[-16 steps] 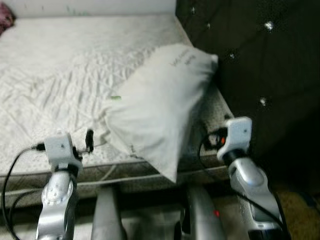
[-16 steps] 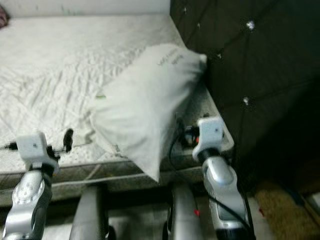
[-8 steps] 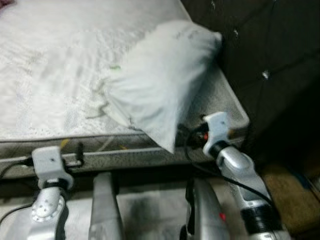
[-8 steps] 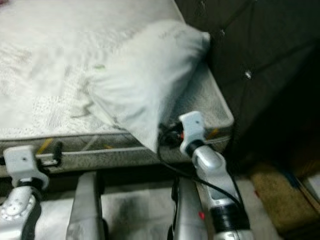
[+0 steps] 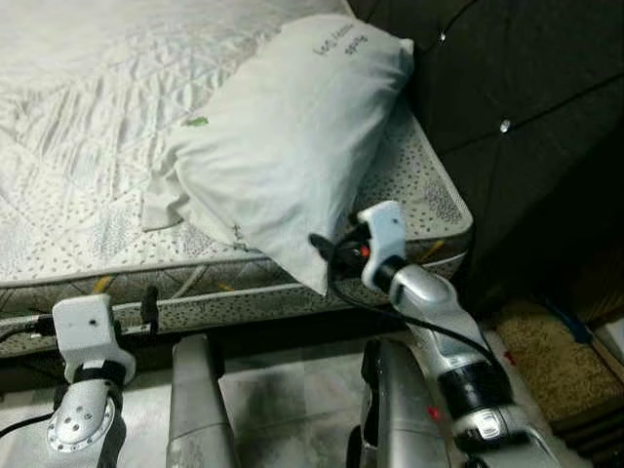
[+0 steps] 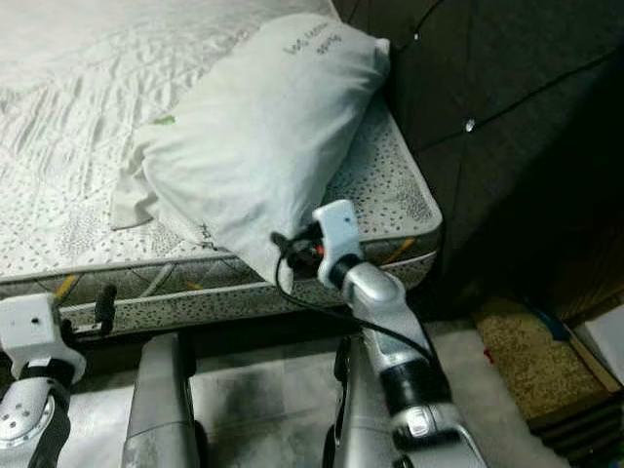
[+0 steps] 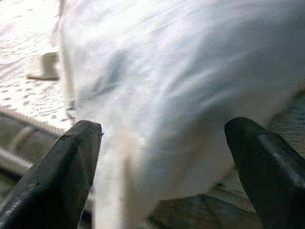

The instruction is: Clean up the room

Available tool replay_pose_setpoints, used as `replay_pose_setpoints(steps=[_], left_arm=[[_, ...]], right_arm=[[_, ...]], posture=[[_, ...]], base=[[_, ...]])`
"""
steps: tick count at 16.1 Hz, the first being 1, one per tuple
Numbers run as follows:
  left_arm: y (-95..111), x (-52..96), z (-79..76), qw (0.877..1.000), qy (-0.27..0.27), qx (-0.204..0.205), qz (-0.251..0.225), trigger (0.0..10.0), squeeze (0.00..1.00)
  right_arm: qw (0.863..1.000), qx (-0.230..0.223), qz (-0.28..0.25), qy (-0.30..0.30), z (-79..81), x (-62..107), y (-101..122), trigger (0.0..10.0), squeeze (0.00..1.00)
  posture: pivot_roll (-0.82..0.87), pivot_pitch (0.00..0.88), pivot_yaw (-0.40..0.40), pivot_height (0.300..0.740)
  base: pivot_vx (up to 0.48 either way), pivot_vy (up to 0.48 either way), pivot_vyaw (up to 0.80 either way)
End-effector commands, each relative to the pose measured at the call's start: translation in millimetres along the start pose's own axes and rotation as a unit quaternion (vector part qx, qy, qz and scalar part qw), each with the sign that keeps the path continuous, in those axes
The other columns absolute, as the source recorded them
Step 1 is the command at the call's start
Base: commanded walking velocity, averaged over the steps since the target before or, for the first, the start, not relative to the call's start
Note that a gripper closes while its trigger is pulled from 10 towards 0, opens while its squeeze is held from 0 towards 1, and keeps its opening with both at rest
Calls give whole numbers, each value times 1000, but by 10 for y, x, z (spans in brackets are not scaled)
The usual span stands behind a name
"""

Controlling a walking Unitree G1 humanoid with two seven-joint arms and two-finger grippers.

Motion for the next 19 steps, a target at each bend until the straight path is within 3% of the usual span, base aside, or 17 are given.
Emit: replay_pose_setpoints(steps=[1, 4, 5, 6, 11, 13, 17, 19], left_arm=[[41, 19, 18, 1000, -3, 0, -3, 10000, 0], [41, 10, 13, 1000, -6, -1, 1, 10000, 0], [42, 9, 12, 1000, -6, -1, 1, 10000, 0], [52, 9, 6, 1000, -6, -1, 2, 10000, 0], [53, 7, 2, 1000, -3, -1, 2, 10000, 0], [58, -7, -8, 1000, -5, -1, 1, 10000, 0], [60, -11, -10, 1000, -5, -3, 1, 10000, 0], [66, -25, -13, 1000, -5, -3, -2, 10000, 0]], right_arm=[[999, -20, 13, 31, 43, -58, 8, 10000, 0], [1000, -15, -8, 20, 93, -299, 214, 10000, 0], [1000, -16, -9, 19, 96, -314, 223, 7608, 0], [999, -32, -20, -5, 124, -418, 294, 0, 0], [997, -64, -36, -29, 225, -568, 367, 0, 0], [997, -61, -34, -34, 188, -569, 358, 0, 0], [995, -57, -25, -73, -60, -523, 367, 0, 0], [992, -62, -31, -109, -270, -470, 444, 0, 0]], posture=[[101, 181, -51, 509], [104, 177, -51, 509], [104, 177, -51, 509], [110, 172, -52, 509], [116, 160, -61, 509], [116, 159, -64, 509], [124, 150, -67, 509], [122, 141, -64, 509]], base=[[0, 0, 0], [0, 0, 0], [0, 0, 0], [0, 0, 0], [0, 0, 0], [0, 0, 0], [0, 0, 0], [0, 0, 0]])
Point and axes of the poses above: a point about 5 cm out from each wrist's last joint towards the gripper, its own x axis pointing back from the gripper into the wrist, its own y axis along the axis of the wrist's last joint, z = x × y, the point moved 2 cm from there along -x, pointing out of the wrist towards the gripper, and after that the axes turned 6 degrees about -x, right-handed, at the moved point
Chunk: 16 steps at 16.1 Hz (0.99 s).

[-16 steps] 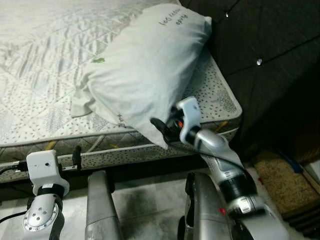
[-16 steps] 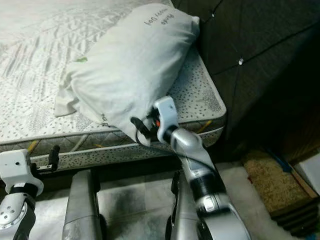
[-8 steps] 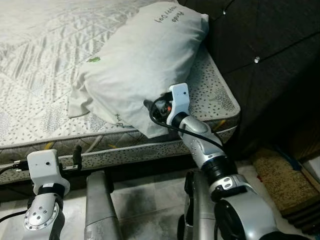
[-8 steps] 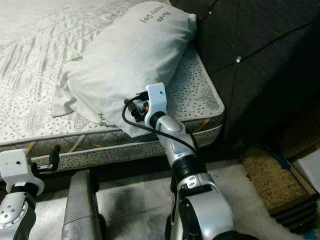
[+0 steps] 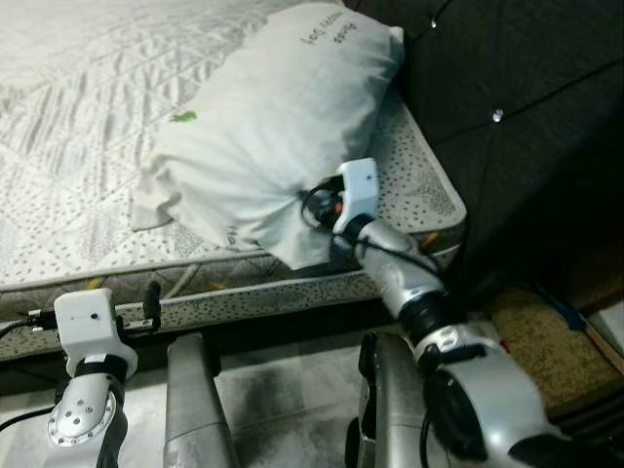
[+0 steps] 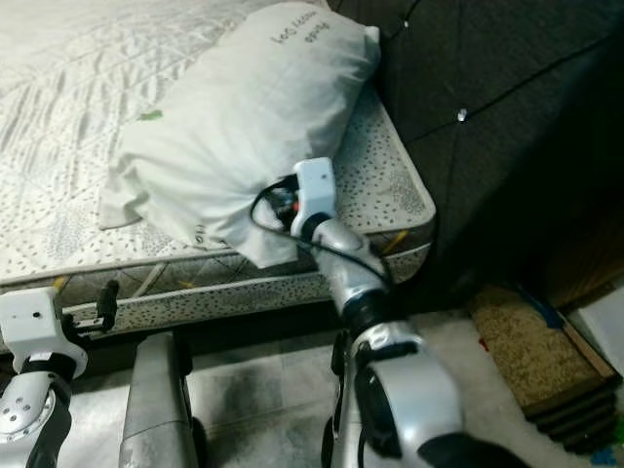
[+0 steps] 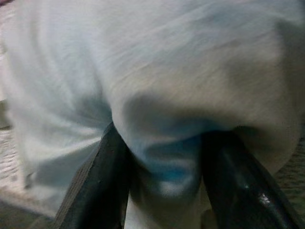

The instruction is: Clean up the room

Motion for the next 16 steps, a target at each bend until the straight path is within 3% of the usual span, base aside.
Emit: replay_pose_setpoints(steps=[1, 3, 5, 8, 11, 13, 15, 16], left_arm=[[-11, -4, 8, 1000, -1, -2, 3, 10000, 0], [11, -50, -12, 1000, -2, -1, -2, 10000, 0], [11, -80, -26, 1000, -2, 0, -3, 10000, 0], [27, -151, -48, 1000, -5, 1, -10, 10000, 0], [74, -265, -65, 1000, 1, -4, -23, 10000, 0], [77, -318, -87, 1000, -4, 0, -25, 10000, 0], [65, -367, -109, 1000, 0, -3, -24, 10000, 0], [69, -398, -139, 1000, -2, -1, -25, 10000, 0]], right_arm=[[999, -10, -29, -39, -206, 29, 177, 0, 0], [997, -3, -40, -62, -379, 58, 304, 0, 0], [996, 0, -46, -73, -454, 72, 376, 0, 0], [987, 24, -93, -129, -696, 158, 679, 0, 0], [953, 62, -176, -241, -1233, 514, 1257, 0, 0], [932, 77, -201, -291, -1530, 794, 1464, 0, 0], [920, 92, -200, -325, -1801, 1078, 1383, 0, 0], [919, 91, -186, -335, -1895, 1178, 1170, 0, 0]], posture=[[121, 138, -64, 509], [115, 121, -66, 509], [110, 103, -70, 509], [96, 76, -57, 509], [76, 46, -43, 509], [62, 31, -39, 509], [43, 13, -32, 509], [32, 14, -27, 509]], base=[[0, 0, 0], [0, 0, 0], [0, 0, 0], [0, 0, 0], [0, 0, 0], [0, 0, 0], [0, 0, 0], [0, 0, 0]])
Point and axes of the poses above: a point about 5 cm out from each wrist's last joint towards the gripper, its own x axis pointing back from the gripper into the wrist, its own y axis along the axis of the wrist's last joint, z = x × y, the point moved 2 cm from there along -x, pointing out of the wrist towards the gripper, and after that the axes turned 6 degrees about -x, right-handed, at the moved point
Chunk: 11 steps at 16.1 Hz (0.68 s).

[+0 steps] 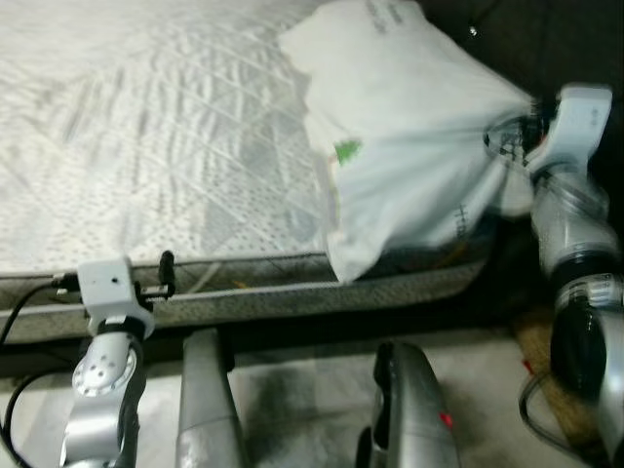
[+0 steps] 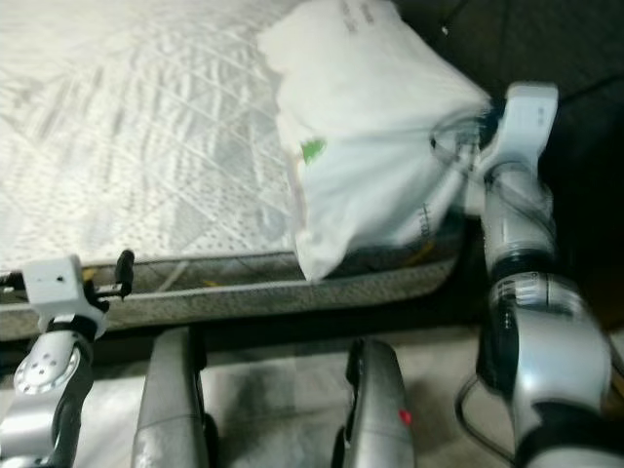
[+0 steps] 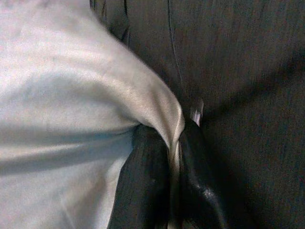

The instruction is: Clean up the room

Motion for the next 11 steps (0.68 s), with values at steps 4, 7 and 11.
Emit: replay_pose_setpoints(steps=[4, 7, 11], left_arm=[[-59, -65, -17, 1000, -6, -7, 8, 10000, 0], [-59, -126, -48, 1000, -13, -9, 5, 10000, 0], [-74, -173, -67, 1000, -12, -11, 4, 10000, 0]], right_arm=[[1000, -12, 1, 12, -29, 351, -442, 0, 0], [1000, -7, -13, 19, 50, 313, -366, 0, 0], [997, 34, -59, -35, -276, 169, 96, 0, 0]], posture=[[-2, 6, 0, 509], [-14, 0, 9, 509], [-14, 0, -1, 509]], base=[[0, 0, 0], [0, 0, 0], [0, 0, 0]])
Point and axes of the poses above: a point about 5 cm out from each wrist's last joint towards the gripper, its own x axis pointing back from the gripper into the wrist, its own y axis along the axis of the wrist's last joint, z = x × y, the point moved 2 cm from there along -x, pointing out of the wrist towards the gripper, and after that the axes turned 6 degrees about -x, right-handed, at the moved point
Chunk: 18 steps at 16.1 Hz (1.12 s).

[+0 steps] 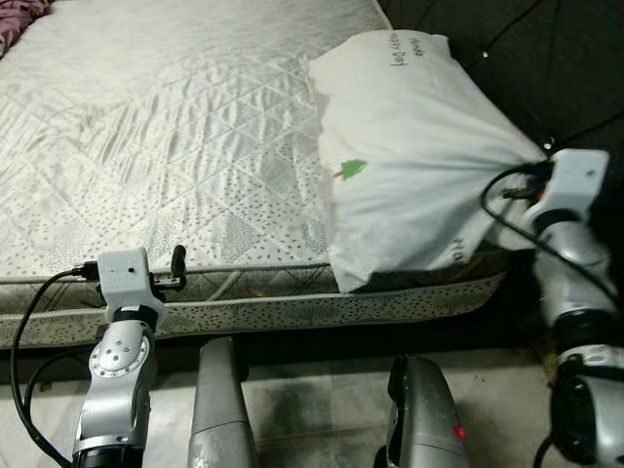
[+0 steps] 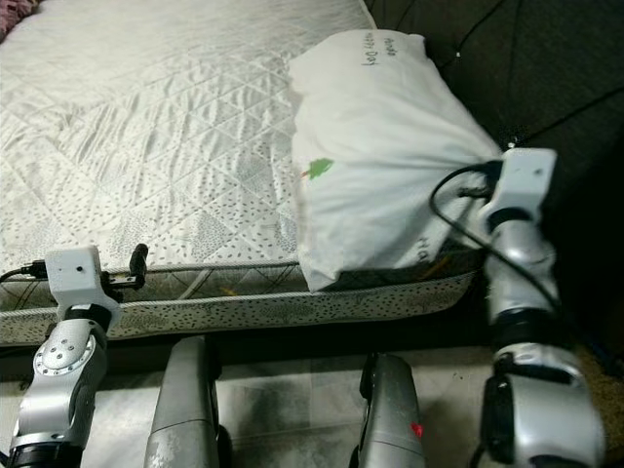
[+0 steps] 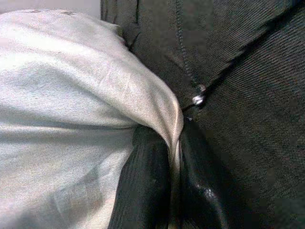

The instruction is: Clean up the room

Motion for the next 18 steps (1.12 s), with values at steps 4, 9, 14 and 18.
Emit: replay_pose_setpoints(steps=[4, 9, 14, 18], left_arm=[[-15, -12, 54, 1000, 8, -7, -2, 10000, 0], [4, -32, 47, 1000, 10, -2, -1, 10000, 0], [-34, -2, 85, 1000, 26, 2, 12, 10000, 0], [-40, 12, 57, 1000, 24, 2, 14, 10000, 0]], right_arm=[[995, 5, -67, -70, -423, -132, 581, 0, 0], [1000, -9, -22, -10, -55, 34, 61, 10000, 1000], [1000, -2, -31, -2, 118, 406, -248, 10000, 1000], [997, 1, -61, 43, 429, 771, -312, 10000, 1000]], posture=[[-9, 0, -4, 509], [-14, 0, 21, 509], [-32, 0, 25, 509], [-49, 0, 34, 509]], base=[[0, 0, 0], [0, 0, 0], [0, 0, 0], [0, 0, 0]])
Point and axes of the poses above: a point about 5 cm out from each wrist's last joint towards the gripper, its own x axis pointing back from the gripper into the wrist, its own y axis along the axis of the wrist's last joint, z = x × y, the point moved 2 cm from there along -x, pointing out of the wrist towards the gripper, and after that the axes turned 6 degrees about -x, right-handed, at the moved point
